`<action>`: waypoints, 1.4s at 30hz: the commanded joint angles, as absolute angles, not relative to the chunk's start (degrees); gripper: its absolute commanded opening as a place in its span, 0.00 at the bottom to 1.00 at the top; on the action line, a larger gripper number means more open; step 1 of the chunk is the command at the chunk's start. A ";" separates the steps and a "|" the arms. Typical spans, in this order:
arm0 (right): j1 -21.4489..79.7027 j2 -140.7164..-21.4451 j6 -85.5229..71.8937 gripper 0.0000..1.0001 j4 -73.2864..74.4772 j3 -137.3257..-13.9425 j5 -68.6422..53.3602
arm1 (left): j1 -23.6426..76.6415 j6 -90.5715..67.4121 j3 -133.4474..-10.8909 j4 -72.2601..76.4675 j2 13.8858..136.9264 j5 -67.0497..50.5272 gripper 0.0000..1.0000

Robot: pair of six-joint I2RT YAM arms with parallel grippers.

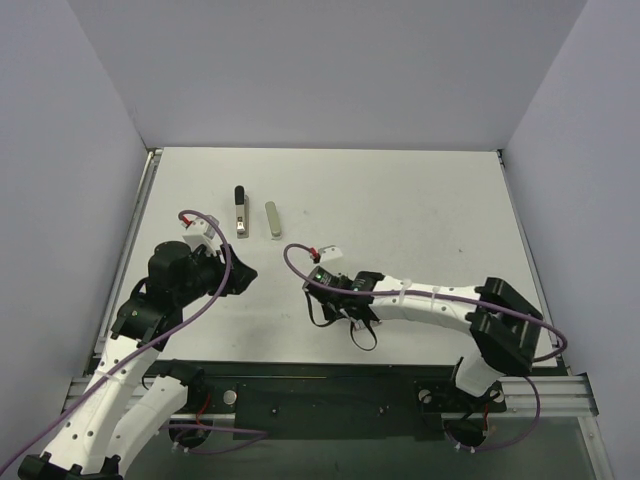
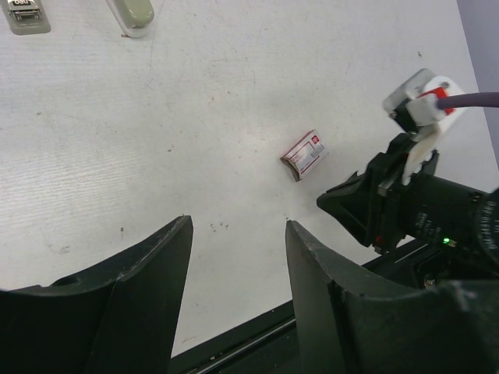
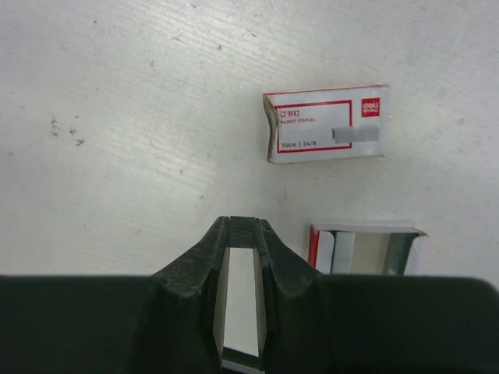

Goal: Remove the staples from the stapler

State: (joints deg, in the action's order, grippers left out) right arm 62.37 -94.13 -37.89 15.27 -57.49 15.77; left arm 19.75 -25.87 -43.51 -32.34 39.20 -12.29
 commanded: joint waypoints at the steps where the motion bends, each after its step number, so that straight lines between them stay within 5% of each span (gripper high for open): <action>1: 62.58 -86.06 -37.53 0.03 19.42 -53.54 17.83 | 19.25 -25.84 -43.77 -29.62 39.11 -12.74 0.61; 14: 55.99 -72.43 -37.79 0.03 19.86 -41.05 17.67 | 18.28 -25.75 -43.77 -29.36 39.73 -13.27 0.61; 42: 52.65 -81.47 -37.79 0.04 14.15 -40.87 14.50 | 17.75 -25.93 -43.68 -29.18 39.90 -13.80 0.61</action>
